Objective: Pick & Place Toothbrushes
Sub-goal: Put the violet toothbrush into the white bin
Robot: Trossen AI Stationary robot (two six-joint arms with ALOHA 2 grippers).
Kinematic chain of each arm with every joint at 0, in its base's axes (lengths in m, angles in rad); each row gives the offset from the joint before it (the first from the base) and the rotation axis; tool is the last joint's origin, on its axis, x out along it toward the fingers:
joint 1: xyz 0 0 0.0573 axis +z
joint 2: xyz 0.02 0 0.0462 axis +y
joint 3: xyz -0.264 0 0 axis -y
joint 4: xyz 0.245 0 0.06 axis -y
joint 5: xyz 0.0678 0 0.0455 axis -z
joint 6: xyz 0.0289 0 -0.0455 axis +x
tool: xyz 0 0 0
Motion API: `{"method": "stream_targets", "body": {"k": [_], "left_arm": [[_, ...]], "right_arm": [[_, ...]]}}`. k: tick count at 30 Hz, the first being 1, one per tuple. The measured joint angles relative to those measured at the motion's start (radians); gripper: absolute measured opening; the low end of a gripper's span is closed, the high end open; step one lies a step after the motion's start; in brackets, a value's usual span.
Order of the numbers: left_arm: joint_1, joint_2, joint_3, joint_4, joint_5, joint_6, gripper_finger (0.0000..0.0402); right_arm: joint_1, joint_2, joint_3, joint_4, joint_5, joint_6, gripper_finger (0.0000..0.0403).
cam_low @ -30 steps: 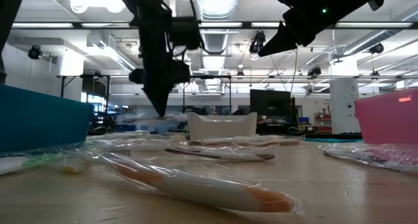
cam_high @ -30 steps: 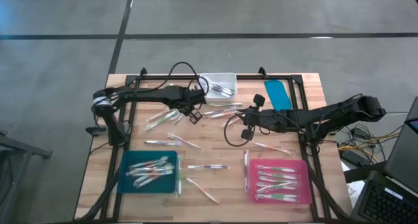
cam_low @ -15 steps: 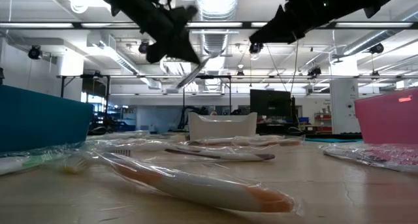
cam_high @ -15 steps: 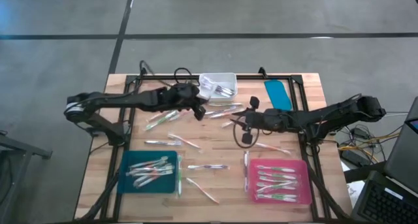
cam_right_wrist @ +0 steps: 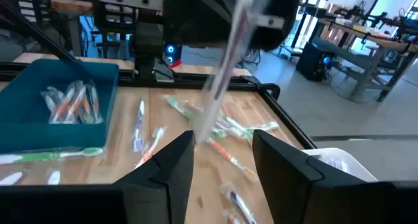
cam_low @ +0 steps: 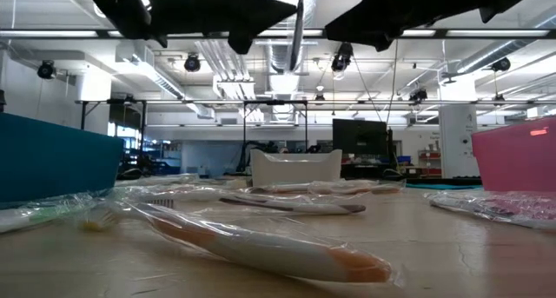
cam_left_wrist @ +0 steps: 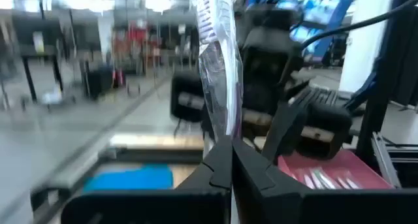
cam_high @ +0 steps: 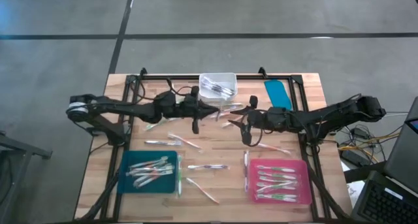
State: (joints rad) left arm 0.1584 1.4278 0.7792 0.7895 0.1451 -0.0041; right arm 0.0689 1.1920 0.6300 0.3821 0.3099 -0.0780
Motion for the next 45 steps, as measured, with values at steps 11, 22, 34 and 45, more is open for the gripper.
{"method": "stream_targets", "body": {"k": [11, 22, 34, 45], "left_arm": [[-0.027, 0.125, 0.102, 0.058, 0.003, 0.127, 0.0001], [-0.028, 0.204, 0.21, 0.038, 0.04, 0.169, 0.0001], [-0.028, 0.202, 0.203, 0.039, 0.055, 0.16, 0.0001], [-0.029, 0.147, 0.212, -0.182, -0.015, 0.127, 0.0094]], "right_arm": [[0.0, 0.001, 0.0, 0.02, 0.0, 0.0, 0.0178], [0.0, 0.002, 0.0, 0.021, 0.003, -0.001, 0.0154], [-0.006, 0.001, 0.0, 0.021, 0.007, -0.005, 0.0023], [-0.01, 0.001, 0.0, -0.015, 0.004, -0.004, 0.0024]]}}
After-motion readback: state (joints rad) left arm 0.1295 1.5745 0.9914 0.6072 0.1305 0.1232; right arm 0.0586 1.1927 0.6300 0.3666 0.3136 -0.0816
